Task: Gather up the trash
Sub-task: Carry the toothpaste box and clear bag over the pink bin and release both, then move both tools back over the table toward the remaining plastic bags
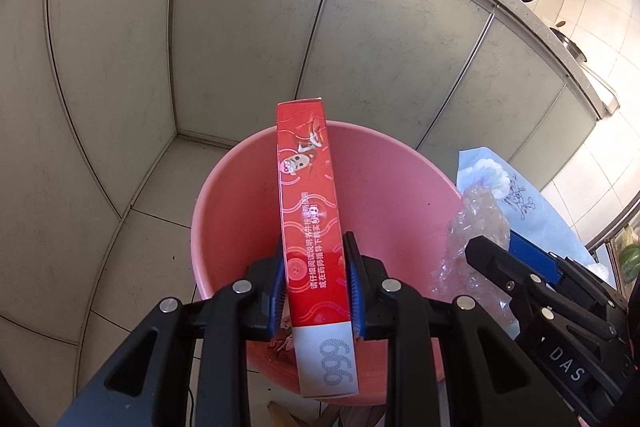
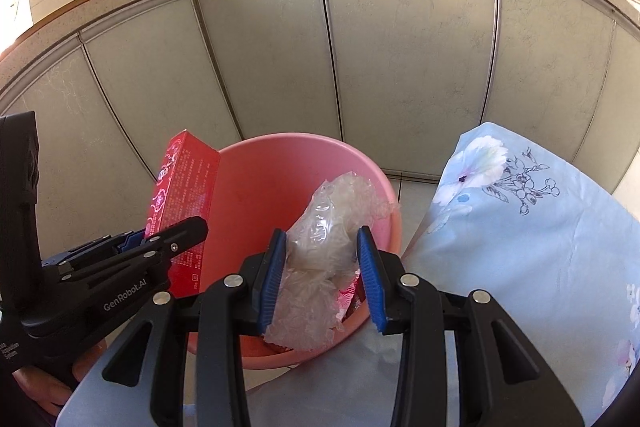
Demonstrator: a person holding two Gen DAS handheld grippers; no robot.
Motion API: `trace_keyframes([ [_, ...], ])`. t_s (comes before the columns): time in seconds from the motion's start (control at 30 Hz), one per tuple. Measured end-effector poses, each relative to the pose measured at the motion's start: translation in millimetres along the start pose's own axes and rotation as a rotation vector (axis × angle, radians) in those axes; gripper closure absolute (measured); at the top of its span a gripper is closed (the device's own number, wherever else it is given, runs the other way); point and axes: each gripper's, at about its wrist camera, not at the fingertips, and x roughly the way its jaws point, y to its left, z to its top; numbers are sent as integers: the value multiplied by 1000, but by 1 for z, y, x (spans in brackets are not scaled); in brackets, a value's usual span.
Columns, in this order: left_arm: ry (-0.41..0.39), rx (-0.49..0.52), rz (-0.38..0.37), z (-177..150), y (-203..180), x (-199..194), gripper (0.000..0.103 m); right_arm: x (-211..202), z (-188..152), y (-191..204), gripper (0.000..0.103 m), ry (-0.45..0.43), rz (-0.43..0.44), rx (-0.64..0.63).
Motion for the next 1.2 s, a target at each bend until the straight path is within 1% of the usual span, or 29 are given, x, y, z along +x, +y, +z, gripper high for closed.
trace_keyframes([
  [0.1, 12, -12, -7, 0, 2, 1, 76, 4, 0, -1, 65, 16, 7, 12],
  [0.23, 17, -22, -16, -1, 4, 0, 70, 6, -2, -4, 64, 30, 13, 37],
  [0.33, 14, -31, -15, -1, 5, -1, 68, 5, -3, -6, 63, 32, 21, 50],
  [0.37, 15, -31, -16, -1, 5, -1, 68, 5, -3, -7, 62, 31, 23, 52],
  [0.4, 16, -32, -16, -1, 5, -2, 67, 4, -3, -7, 58, 29, 22, 51],
  [0.47, 16, -32, -16, -2, 4, -3, 67, 2, -3, -8, 55, 22, 30, 54],
  [0.87, 6, -29, -8, 0, 2, -13, 66, -19, -10, -8, 55, -11, 32, 59],
  [1.2, -7, 0, -5, -1, -8, -28, 65, -44, -22, -16, 55, -35, 33, 69],
])
